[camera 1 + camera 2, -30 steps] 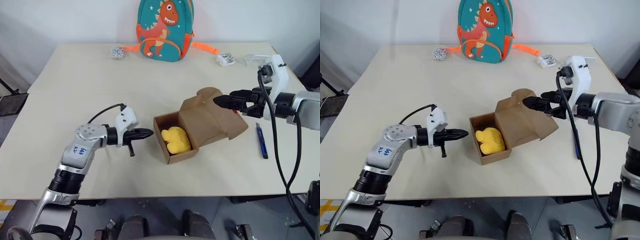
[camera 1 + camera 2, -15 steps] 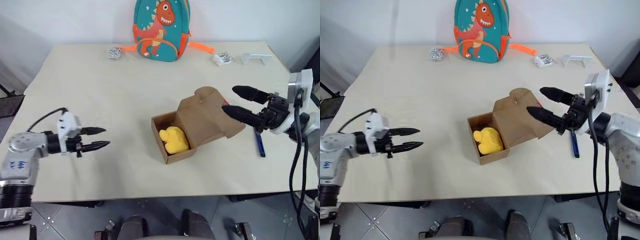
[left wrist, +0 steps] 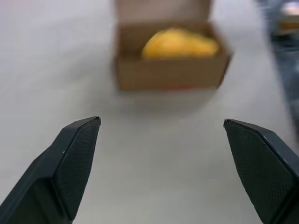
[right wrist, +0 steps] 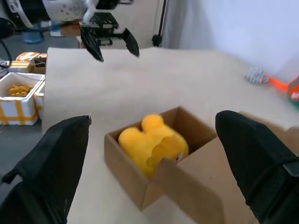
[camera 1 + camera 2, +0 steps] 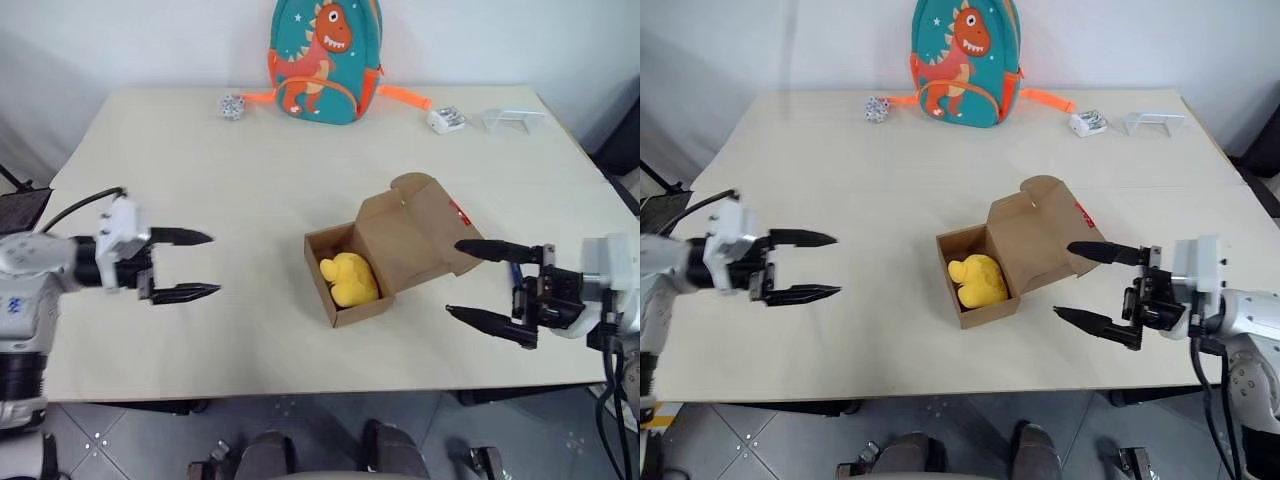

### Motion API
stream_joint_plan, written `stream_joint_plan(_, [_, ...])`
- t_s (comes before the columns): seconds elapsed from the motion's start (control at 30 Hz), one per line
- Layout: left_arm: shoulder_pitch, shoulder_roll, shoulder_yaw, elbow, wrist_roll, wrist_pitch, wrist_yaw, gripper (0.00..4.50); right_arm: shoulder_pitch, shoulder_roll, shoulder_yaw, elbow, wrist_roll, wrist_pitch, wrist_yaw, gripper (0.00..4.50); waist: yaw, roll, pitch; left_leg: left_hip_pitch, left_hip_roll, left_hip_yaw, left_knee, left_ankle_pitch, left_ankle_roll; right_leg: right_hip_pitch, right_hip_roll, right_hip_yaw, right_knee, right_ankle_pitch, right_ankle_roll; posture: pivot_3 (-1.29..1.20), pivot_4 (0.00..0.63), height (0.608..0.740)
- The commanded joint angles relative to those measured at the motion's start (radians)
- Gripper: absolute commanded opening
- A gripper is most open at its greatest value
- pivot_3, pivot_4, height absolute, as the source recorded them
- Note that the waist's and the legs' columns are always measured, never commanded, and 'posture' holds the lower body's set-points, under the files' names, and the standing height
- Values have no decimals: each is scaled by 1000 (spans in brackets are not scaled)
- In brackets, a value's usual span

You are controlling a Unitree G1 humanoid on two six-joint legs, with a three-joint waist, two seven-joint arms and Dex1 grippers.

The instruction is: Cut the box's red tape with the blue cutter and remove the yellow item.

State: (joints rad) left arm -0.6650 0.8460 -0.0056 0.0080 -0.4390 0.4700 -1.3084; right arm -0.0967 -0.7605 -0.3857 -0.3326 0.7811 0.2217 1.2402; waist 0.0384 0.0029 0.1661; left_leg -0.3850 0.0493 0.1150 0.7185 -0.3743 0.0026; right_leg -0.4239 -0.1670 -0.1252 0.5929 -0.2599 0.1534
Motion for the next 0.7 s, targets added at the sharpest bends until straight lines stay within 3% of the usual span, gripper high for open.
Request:
stream_joint_plan(0.03, [-229, -61, -242, -44, 138, 188, 42, 4487, 19, 6, -29, -68, 43, -8, -6, 4500, 7, -1, 0, 0, 0, 0, 1, 0, 0, 0, 0, 0, 0, 0, 0, 0, 150, 740])
stream_joint_plan(0.3, [-375, -239, -418, 63, 266, 183, 94, 4487, -9, -23, -33, -142, 89, 49, -65, 4500, -19, -2, 2, 8, -1, 4, -9, 0, 0, 1, 0, 3, -2, 0, 1, 0, 150, 740])
stream_joint_plan(0.7, [-389, -427, -492, 314, 411, 40, 164, 4487, 51, -50, -113, -246, 130, 110, -180, 4500, 1, -6, 4, 9, -1, 4, -4, -1, 1, 4, 1, 4, -3, 0, 0, 0, 150, 740])
